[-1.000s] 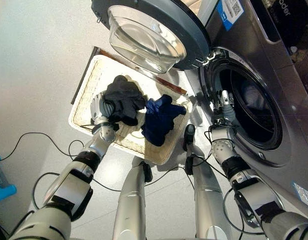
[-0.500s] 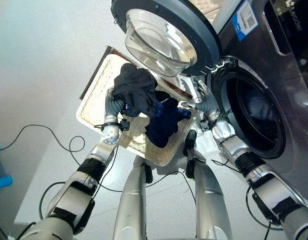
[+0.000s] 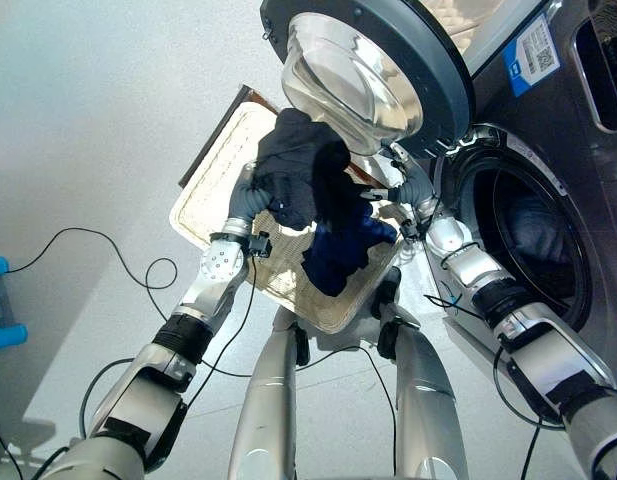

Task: Put the clothes into the washing machine.

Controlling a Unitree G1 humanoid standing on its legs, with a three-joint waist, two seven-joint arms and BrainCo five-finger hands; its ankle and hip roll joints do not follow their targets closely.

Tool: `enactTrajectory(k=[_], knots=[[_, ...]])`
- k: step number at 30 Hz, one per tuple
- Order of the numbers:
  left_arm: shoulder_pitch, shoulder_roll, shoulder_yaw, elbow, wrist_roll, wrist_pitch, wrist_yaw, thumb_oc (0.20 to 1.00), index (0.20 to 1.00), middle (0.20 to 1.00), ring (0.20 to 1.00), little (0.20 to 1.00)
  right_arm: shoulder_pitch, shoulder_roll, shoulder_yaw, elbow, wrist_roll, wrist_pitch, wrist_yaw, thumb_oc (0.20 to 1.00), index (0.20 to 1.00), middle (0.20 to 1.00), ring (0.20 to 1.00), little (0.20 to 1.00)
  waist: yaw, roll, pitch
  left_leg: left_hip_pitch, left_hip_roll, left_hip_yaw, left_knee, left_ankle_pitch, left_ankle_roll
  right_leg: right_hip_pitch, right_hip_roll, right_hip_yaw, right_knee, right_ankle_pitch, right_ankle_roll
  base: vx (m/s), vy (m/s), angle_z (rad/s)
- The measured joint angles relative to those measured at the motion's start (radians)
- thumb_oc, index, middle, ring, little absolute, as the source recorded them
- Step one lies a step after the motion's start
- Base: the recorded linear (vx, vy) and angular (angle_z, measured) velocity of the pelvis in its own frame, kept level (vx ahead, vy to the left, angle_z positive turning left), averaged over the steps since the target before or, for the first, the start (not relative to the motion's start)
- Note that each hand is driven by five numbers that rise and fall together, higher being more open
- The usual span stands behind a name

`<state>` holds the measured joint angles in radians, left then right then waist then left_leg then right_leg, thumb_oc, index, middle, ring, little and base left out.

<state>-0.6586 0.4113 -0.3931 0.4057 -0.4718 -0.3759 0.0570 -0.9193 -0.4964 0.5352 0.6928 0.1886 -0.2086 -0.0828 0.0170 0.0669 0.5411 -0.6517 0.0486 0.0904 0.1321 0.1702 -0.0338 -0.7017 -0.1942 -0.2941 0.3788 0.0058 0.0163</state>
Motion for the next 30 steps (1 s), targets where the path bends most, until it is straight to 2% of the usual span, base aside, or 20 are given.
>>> enactTrajectory(k=[3, 8, 13, 21, 24, 25, 26, 27, 30], knots=[[-0.015, -0.002, -0.018, -0.002, -0.066, 0.017, -0.057, 0.200, 0.200, 0.200, 0.200, 0.200, -0.038, 0.028, 0.049, 0.008, 0.052, 0.050, 0.105, 1.000, 1.000, 1.000, 1.000, 1.000, 0.015, 0.000, 0.000, 0.000, 0.000, -0.016, 0.000, 0.004, -0.006, 0.000, -0.004, -0.013, 0.022, -0.017, -0.008, 0.03, -0.028, 0.11], [-0.020, -0.004, -0.018, -0.032, -0.111, 0.030, -0.103, 0.200, 0.200, 0.200, 0.200, 0.200, -0.042, 0.088, 0.051, 0.066, 0.143, 0.077, 0.189, 1.000, 1.000, 1.000, 1.000, 1.000, 0.034, 0.000, 0.000, 0.004, -0.006, -0.036, 0.003, 0.007, -0.012, 0.001, -0.015, -0.020, 0.057, -0.042, -0.010, 0.02, -0.012, 0.12], [-0.029, -0.024, -0.018, -0.032, -0.148, 0.040, -0.123, 0.200, 0.200, 0.200, 0.200, 0.200, -0.042, 0.132, 0.052, 0.066, 0.181, 0.080, 0.219, 1.000, 1.000, 1.000, 1.000, 1.000, 0.034, 0.000, 0.000, 0.009, -0.014, -0.038, 0.008, 0.008, -0.011, 0.001, -0.026, -0.019, 0.078, -0.051, -0.008, 0.02, 0.002, 0.05], [-0.044, -0.060, -0.018, -0.032, -0.202, 0.060, -0.171, 0.200, 0.200, 0.200, 0.200, 0.200, -0.042, 0.140, 0.052, 0.069, 0.258, 0.089, 0.239, 1.000, 1.000, 1.000, 1.000, 1.000, 0.027, 0.000, 0.000, 0.010, -0.016, -0.039, 0.012, 0.007, -0.012, -0.001, -0.029, -0.017, 0.088, -0.054, -0.007, 0.00, 0.000, 0.00], [-0.071, -0.081, -0.019, -0.032, -0.219, 0.071, -0.185, 0.200, 0.200, 0.200, 0.200, 0.200, -0.039, 0.145, 0.046, 0.069, 0.353, 0.089, 0.263, 1.000, 1.000, 1.000, 1.000, 1.000, 0.026, 0.000, 0.000, 0.010, -0.016, -0.039, 0.014, 0.006, -0.013, -0.001, -0.028, -0.017, 0.089, -0.054, -0.009, 0.00, 0.000, 0.00], [-0.079, -0.084, -0.019, -0.032, -0.218, 0.075, -0.189, 0.200, 0.200, 0.200, 0.200, 0.200, -0.039, 0.150, 0.042, 0.069, 0.398, 0.089, 0.274, 0.749, 0.749, 0.749, 0.749, 0.749, 0.025, 0.000, 0.000, 0.010, -0.015, -0.038, 0.014, 0.007, -0.011, -0.001, -0.028, -0.017, 0.089, -0.054, -0.010, 0.00, 0.000, 0.00], [-0.085, -0.085, -0.019, -0.032, -0.218, 0.077, -0.189, 0.200, 0.200, 0.200, 0.200, 0.200, -0.039, 0.153, 0.041, 0.069, 0.419, 0.089, 0.278, 0.536, 0.536, 0.536, 0.536, 0.536, 0.025, 0.000, 0.000, 0.010, -0.015, -0.038, 0.014, 0.007, -0.012, -0.001, -0.028, -0.017, 0.089, -0.054, -0.010, 0.00, 0.000, 0.00], [-0.090, -0.085, -0.019, -0.032, -0.218, 0.079, -0.189, 0.200, 0.200, 0.200, 0.200, 0.200, -0.038, 0.158, 0.040, 0.069, 0.444, 0.088, 0.284, 0.200, 0.200, 0.200, 0.200, 0.200, 0.024, 0.000, 0.000, 0.010, -0.015, -0.038, 0.014, 0.007, -0.012, -0.001, -0.028, -0.017, 0.089, -0.054, -0.010, 0.00, 0.000, 0.00], [-0.097, -0.085, -0.018, -0.032, -0.218, 0.080, -0.189, 0.200, 0.200, 0.200, 0.200, 0.200, -0.029, 0.175, 0.021, 0.069, 0.510, 0.082, 0.300, 0.200, 0.200, 0.200, 0.200, 0.200, 0.024, 0.000, 0.000, 0.010, -0.015, -0.038, 0.014, 0.007, -0.012, -0.001, -0.028, -0.016, 0.089, -0.054, -0.010, 0.00, 0.000, 0.00]])
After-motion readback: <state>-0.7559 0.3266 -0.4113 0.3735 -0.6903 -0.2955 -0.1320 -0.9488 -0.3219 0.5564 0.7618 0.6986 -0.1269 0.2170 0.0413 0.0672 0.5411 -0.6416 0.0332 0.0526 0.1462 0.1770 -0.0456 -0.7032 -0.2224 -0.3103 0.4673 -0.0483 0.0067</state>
